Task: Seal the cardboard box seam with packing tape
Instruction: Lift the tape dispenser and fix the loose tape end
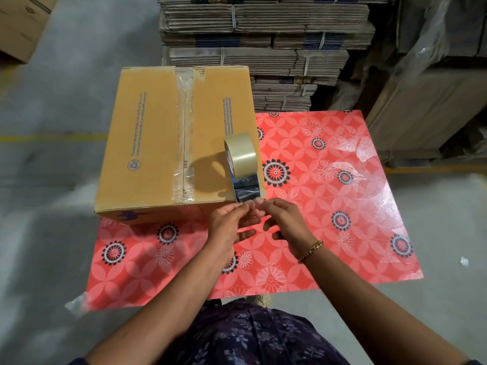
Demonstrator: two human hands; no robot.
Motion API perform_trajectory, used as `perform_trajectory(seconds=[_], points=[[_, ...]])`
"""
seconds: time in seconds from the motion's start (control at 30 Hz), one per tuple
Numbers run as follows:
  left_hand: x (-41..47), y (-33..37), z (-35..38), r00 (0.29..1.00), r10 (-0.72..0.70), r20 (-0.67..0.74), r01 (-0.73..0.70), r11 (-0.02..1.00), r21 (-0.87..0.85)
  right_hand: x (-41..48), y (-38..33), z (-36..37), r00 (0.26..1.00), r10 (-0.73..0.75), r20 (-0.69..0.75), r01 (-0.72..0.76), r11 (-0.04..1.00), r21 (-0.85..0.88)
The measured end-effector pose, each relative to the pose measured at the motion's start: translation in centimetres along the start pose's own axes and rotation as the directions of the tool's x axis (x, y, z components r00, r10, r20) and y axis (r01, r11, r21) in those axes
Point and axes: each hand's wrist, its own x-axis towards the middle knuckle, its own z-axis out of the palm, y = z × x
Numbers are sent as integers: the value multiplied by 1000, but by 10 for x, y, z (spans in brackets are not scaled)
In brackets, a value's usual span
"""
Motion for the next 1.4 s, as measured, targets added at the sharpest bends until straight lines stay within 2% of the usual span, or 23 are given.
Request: perform_trajectory(seconds=[0.13,0.4,0.5,0.77,0.93,1.1,1.23,1.4], points=[[4,0,-6,1000,22,-1,-22,999,43,5,-1,15,995,-58,-86,66,993,93],[13,-4,-10,992,128,-20,-122,978,169,8,-1,9,980,-189,-60,191,981,31],[16,-7,-9,986,158,-47,-146,970,195,9,3,10,974,-196,-117,198,980,10],[18,-14,-1,979,149,-142,-134,985,111,12,8,17,938,-256,-235,240,966,-95],[17,-14,1,977,115,-182,-103,992,73,12,8,19,934,-211,-287,189,977,-103],[17,-15,-5,974,62,-216,-45,995,86,11,8,19,948,-149,-280,139,989,-56],[16,-9,-11,979,69,-192,-37,985,166,15,6,16,963,-86,-253,82,996,-27],[24,-15,-27,980,153,-129,-103,937,334,16,5,12,984,-34,-175,39,999,27]])
